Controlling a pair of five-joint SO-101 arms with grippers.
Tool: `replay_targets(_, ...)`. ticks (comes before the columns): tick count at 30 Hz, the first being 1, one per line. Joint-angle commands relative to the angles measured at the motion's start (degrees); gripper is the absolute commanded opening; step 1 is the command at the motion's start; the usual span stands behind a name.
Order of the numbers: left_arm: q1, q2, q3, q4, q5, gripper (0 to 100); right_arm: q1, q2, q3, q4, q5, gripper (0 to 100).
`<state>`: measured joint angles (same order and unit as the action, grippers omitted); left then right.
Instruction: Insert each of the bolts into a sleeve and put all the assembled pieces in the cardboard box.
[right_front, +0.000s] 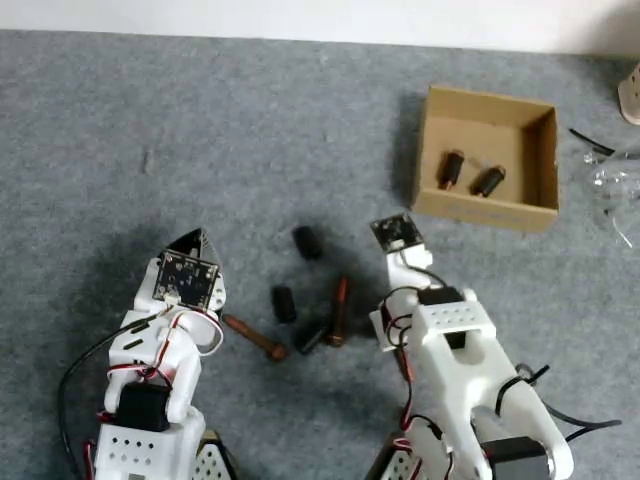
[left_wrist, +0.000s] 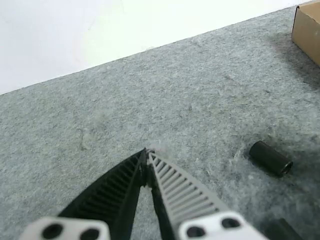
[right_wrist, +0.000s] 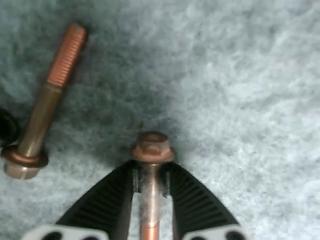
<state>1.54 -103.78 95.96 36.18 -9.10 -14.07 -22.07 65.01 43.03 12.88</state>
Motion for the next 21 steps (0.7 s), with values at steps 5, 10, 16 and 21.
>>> replay_targets(5, -0.22, -0.84, 1.19, -1.41, 0.0, 1, 2.15, -4.0, 0.4, -2.68, 0.26, 0.5)
replay_targets(10, -0.22, -0.84, 1.1, -1.41, 0.0, 1, 4.7, -18.15, 5.14, -4.79, 0.09, 0.5)
replay_targets(16, -0.4, -0.57, -0.04, -1.14, 1.67, 1, 4.53, -36.0, 15.16, -6.9, 0.35, 0.5)
replay_targets(21, -0.57, -0.48, -0.57, -1.05, 2.99, 1, 4.79, -45.85, 19.56, -5.76, 0.35, 0.5)
